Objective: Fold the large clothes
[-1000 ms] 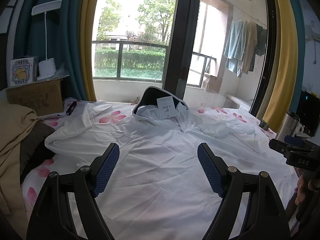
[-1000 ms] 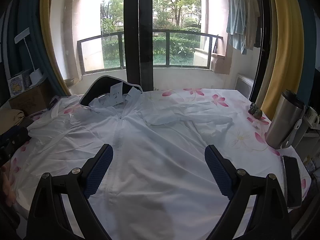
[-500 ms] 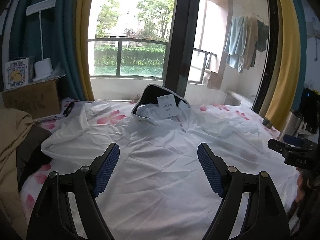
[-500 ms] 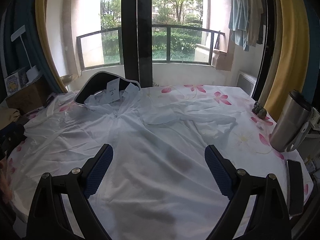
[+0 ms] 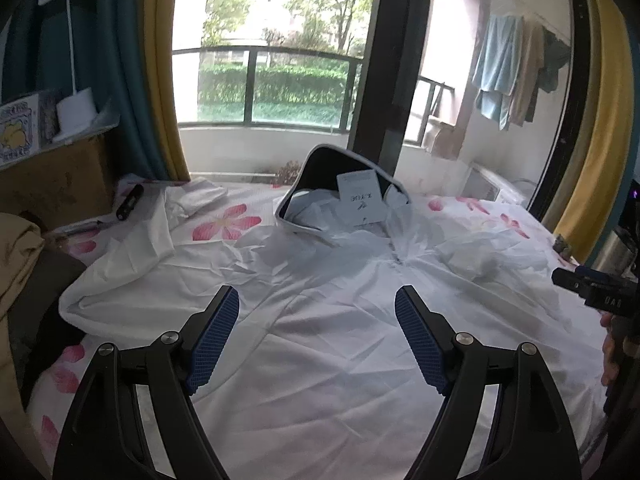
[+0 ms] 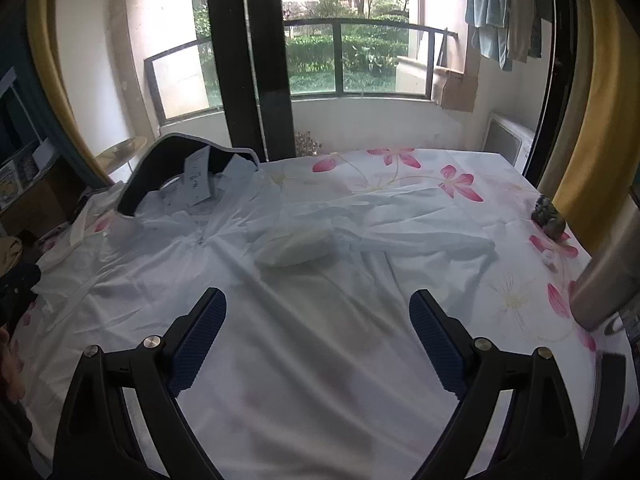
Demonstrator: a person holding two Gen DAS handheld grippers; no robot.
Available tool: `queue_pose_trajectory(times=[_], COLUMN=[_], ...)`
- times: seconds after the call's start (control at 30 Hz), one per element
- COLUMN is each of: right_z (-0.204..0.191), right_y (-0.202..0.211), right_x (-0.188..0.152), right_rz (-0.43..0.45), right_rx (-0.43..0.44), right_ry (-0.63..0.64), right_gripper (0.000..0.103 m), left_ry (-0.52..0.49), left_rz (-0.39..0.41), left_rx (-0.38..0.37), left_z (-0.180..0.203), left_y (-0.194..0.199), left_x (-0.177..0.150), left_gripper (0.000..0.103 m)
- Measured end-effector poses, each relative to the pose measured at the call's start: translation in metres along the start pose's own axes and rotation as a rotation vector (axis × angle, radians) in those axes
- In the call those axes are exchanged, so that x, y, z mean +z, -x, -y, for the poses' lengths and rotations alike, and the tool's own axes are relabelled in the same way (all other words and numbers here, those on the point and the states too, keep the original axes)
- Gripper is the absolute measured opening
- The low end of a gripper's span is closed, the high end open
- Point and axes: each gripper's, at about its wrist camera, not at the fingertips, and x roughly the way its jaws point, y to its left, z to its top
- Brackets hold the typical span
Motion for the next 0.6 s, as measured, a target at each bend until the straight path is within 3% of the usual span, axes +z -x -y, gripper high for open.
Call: queue_pose_trajectory(times=[0.23, 0.53, 0.6], right_z=[0.009, -0.012, -0.026], right_y=[-0.042, -0.091, -0.097], right_x=[0.02, 0.031, 0.029], right_rz=[-0.081, -0.142, -0.143], right_rx=[0.005, -0.045, -0.03], right_ry=[0.026, 0.273, 0.349], right_gripper=[0.092, 0.092, 0.086], left_ry=[0.053, 0.088, 0.104], left_rz=[-0.047, -0.108, -0.112], left_rx=[-0.005, 0.019, 0.022], left_z=[-0.015, -0.031, -0.035], left_y=[-0.033, -0.065, -0.068], left_x=[0.003, -0.003, -0.004], left_gripper=[0.083, 0.083, 0.083])
